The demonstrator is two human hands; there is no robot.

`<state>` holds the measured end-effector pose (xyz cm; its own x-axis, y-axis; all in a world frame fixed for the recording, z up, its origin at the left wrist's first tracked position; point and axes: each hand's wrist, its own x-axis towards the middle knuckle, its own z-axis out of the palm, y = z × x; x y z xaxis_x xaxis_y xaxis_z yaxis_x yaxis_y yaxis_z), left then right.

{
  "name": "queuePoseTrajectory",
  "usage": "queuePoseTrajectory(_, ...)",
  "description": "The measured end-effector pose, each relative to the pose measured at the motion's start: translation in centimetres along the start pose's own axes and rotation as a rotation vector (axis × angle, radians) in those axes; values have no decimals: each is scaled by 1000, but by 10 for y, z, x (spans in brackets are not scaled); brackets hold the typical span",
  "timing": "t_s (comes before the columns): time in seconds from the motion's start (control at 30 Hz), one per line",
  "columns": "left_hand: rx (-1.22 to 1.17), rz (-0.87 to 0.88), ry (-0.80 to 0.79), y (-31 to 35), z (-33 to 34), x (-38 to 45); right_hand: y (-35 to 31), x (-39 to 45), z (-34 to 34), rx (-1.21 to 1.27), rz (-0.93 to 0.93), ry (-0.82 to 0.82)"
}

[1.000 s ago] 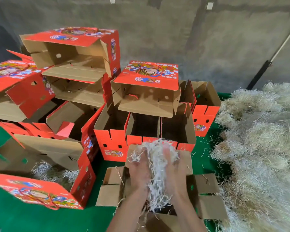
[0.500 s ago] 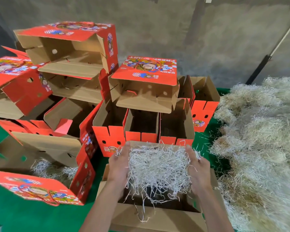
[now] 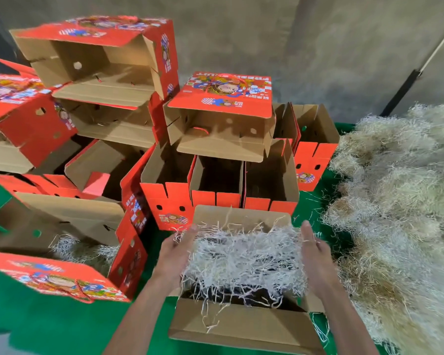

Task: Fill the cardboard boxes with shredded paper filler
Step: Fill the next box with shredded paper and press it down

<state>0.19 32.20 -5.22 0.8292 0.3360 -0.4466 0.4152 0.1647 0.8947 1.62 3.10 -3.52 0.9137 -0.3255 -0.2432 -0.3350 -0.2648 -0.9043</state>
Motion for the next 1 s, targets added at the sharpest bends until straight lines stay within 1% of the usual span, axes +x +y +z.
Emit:
queuePoseTrajectory(0.03, 61, -5, -25, -1, 0, -1, 5, 2, 0, -1, 37, -45)
queuePoseTrajectory(0.07, 145, 26, -47, -1, 0, -1, 10, 4, -2, -55, 44, -66)
queuePoseTrajectory(0.1, 253, 94, -67, 0, 1, -2, 11, 4, -2, -62, 65, -96)
queuePoseTrajectory(0.17, 456, 280, -77, -1, 5, -6, 10, 1, -4, -190, 47, -173)
queuePoseTrajectory(0.27, 707, 492, 2, -6, 5, -7, 12, 1, -7, -385, -149, -208)
queuePoseTrajectory(0.3, 756, 516, 12, -7, 5, -7, 9, -2, -9, -403, -145, -261)
queuePoseTrajectory(0.37, 819, 512, 6, -7, 3, -6, 8, -5, -11, -465, -183, -354)
queuePoseTrajectory(0.43, 878, 486, -8, -7, 2, -7, 5, -8, -14, -563, -267, -372)
queuePoseTrajectory(0.5, 920, 461, -11, -5, 2, -10, 3, -10, -14, -612, -298, -365)
queuePoseTrajectory(0.57, 961, 447, 29, -4, 2, -14, 1, -11, -14, -596, -297, -373)
queuePoseTrajectory(0.63, 999, 461, 59, 2, 2, -20, 1, -12, -14, -587, -319, -339)
queuePoseTrajectory(0.73, 962, 468, 91, 9, 8, -28, -5, -20, -7, -492, -371, -321)
queuePoseTrajectory(0.8, 916, 512, 99, 10, 13, -30, -5, -24, -2, -459, -396, -285)
queuePoseTrajectory(0.87, 894, 562, 58, 10, 17, -30, -3, -26, -1, -537, -401, -234)
queuePoseTrajectory(0.9, 877, 564, 6, 9, 17, -29, -2, -27, -1, -607, -399, -196)
queuePoseTrajectory(1.0, 811, 450, -237, 3, 17, -21, -3, -30, -7, -747, -430, -75)
